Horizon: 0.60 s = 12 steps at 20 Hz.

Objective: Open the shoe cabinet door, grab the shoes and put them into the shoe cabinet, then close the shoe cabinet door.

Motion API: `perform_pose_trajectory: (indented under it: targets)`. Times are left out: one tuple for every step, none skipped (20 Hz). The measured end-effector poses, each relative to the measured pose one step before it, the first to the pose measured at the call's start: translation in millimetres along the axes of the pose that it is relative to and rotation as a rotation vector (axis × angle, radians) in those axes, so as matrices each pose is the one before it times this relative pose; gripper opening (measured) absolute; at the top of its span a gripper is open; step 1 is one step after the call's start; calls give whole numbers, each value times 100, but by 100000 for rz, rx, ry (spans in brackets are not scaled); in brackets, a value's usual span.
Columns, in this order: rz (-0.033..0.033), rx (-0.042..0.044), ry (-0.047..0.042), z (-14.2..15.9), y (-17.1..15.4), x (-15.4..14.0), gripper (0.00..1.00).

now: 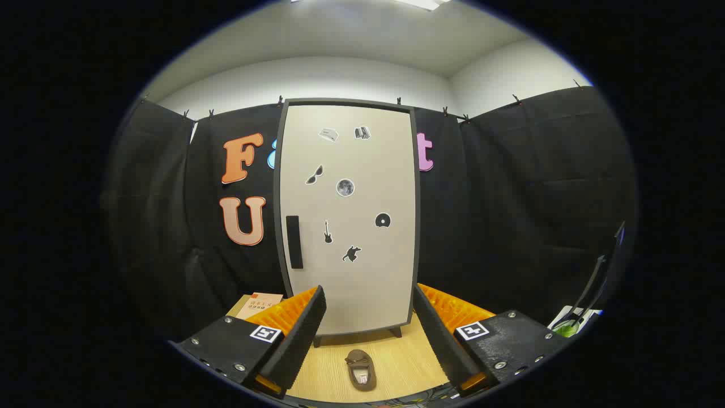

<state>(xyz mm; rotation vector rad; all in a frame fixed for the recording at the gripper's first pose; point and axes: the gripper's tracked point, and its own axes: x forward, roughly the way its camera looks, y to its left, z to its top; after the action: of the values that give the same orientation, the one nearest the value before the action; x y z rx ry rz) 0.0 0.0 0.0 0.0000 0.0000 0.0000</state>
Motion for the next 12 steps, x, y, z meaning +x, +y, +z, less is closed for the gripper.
perform_pose_trajectory:
  targets:
    - [464, -14, -404, 136, 176, 92, 96]
    - [1, -123, -47, 90, -60, 140, 96]
    - [490, -205, 228, -22, 197, 32, 96]
    - [59, -13, -476, 145, 81, 149, 96]
    - [371, 465, -248, 123, 93, 26, 96]
    - [213, 541, -432, 111, 108, -103, 96]
    - [-175, 194, -243, 103, -32, -36, 96]
    - [14, -218, 260, -203, 7, 25, 96]
    - [-114, -358, 470, -124, -45, 19, 96]
    - [-532, -322, 533, -224, -127, -22, 96]
    - [-176, 19, 125, 15, -110, -26, 96]
    - [97, 553, 129, 21, 49, -50, 96]
